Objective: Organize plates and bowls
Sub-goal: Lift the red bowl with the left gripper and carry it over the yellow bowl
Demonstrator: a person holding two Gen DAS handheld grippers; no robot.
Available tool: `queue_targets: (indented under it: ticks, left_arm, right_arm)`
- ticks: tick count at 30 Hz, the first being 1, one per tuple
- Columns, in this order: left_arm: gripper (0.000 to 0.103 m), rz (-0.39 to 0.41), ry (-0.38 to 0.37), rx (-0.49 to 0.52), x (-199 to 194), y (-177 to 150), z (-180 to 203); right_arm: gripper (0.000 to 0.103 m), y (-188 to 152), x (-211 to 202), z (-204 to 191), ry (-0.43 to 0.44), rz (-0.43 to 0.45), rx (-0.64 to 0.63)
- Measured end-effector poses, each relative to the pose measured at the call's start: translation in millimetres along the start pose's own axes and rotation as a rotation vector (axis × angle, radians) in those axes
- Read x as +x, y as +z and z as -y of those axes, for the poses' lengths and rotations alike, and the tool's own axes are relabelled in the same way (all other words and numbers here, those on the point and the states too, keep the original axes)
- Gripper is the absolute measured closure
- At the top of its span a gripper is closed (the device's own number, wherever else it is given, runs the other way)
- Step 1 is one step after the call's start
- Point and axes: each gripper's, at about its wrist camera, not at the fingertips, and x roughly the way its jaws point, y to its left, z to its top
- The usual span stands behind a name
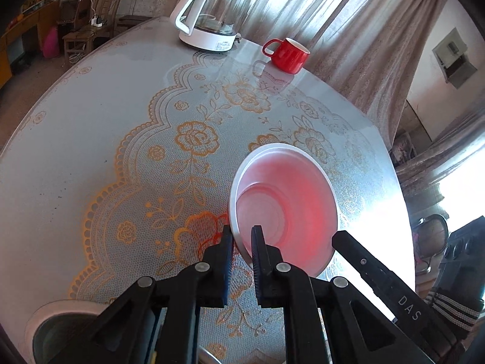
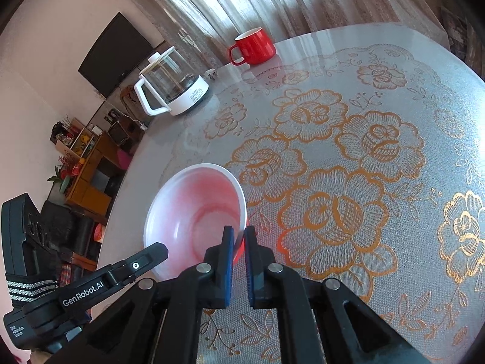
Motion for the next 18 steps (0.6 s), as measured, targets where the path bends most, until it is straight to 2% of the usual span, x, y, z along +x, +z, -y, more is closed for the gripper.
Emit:
queue_targets:
  ticks: [12, 18]
  left_arm:
    - [0.091, 0.072, -0.023, 0.066, -55, -41, -3]
    - [0.092, 0.101, -0.045, 0.045, -79, -61, -17]
  right_arm:
    - [0.097, -33, -46, -17, 0.053, 0.051, -0.018]
    - [0.097, -56, -67, -28, 0.095, 0.068, -0.027]
